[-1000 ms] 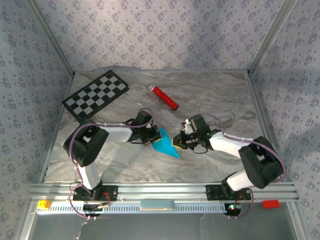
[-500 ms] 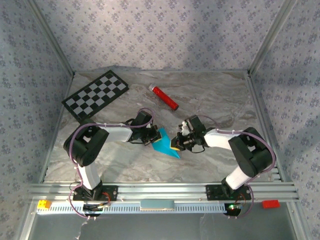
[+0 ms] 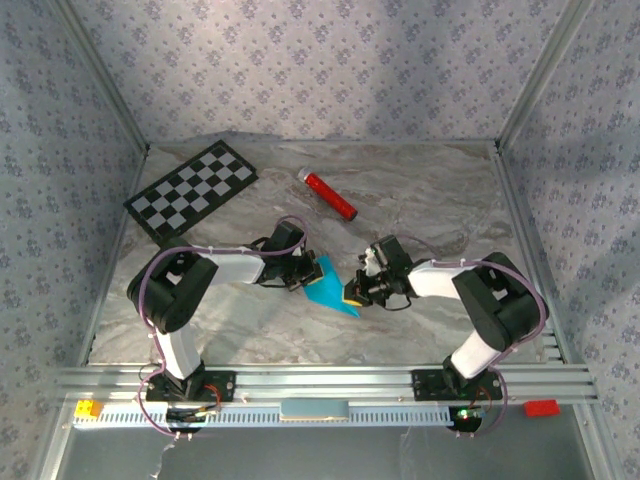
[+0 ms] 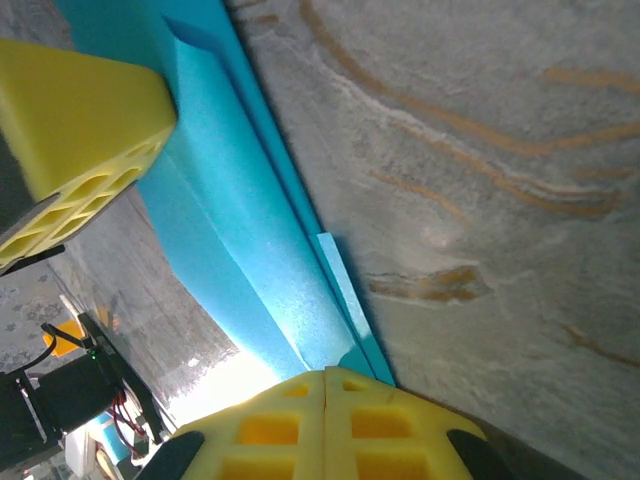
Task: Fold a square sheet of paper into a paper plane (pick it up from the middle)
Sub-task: Fourth fold the wing at the center of the table.
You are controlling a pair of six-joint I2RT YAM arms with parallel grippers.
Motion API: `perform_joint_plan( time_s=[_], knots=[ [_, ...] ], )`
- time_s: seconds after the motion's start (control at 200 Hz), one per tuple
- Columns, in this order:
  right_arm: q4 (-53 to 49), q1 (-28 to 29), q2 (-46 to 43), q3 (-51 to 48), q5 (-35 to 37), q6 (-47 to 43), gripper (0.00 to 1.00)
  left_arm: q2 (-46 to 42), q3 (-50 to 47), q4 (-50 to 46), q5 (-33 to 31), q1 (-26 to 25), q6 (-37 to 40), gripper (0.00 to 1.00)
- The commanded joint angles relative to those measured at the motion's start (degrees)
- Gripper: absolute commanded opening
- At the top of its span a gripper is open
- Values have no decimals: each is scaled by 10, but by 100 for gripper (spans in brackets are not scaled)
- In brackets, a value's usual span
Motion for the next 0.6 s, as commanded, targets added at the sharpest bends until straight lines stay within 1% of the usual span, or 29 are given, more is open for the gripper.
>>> perform_joint_plan(
  time_s=[0.0, 0.225, 0.4, 0.595],
  knots=[
    [11, -4, -20, 0, -15, 15, 6, 16, -12, -40, -34, 6, 2, 1],
    [11, -4, -3, 18, -15, 20, 5, 16, -13, -38, -34, 6, 2, 1],
    [19, -3, -3, 12, -5, 34, 5, 16, -14, -38, -35, 6, -1, 2],
    [35, 1, 0, 11, -18, 38, 5, 16, -14, -36, -33, 5, -1, 1]
  ],
)
